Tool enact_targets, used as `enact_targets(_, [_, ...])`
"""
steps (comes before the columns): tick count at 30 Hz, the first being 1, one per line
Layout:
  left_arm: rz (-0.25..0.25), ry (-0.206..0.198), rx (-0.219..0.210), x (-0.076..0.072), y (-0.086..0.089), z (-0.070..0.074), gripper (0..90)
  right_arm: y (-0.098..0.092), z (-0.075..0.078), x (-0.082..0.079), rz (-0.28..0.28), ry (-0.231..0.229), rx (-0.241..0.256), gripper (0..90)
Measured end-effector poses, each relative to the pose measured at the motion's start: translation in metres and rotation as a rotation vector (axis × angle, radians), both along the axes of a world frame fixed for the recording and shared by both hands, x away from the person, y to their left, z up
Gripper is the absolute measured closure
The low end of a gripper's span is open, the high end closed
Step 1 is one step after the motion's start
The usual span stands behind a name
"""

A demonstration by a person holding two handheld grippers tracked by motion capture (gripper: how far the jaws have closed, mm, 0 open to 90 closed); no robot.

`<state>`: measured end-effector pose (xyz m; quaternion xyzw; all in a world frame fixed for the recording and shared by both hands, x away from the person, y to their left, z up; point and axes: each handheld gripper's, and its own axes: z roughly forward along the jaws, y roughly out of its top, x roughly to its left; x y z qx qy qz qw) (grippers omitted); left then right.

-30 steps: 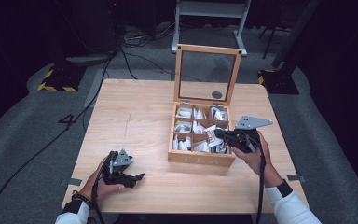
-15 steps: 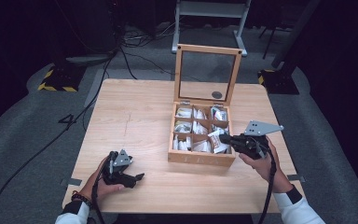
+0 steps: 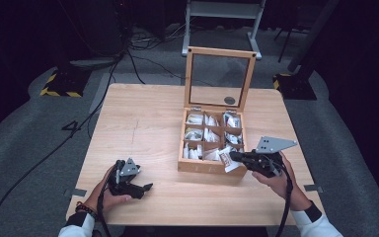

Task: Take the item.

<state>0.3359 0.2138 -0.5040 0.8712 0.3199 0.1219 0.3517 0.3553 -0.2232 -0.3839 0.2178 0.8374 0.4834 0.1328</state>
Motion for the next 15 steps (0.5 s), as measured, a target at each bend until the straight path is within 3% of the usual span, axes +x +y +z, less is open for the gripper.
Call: enact_targets(15, [0.000, 0.000, 0.000, 0.000, 0.000, 0.000, 16.2, 0.012, -0.020, -0.016, 0.074, 0.015, -0.052, 90.0])
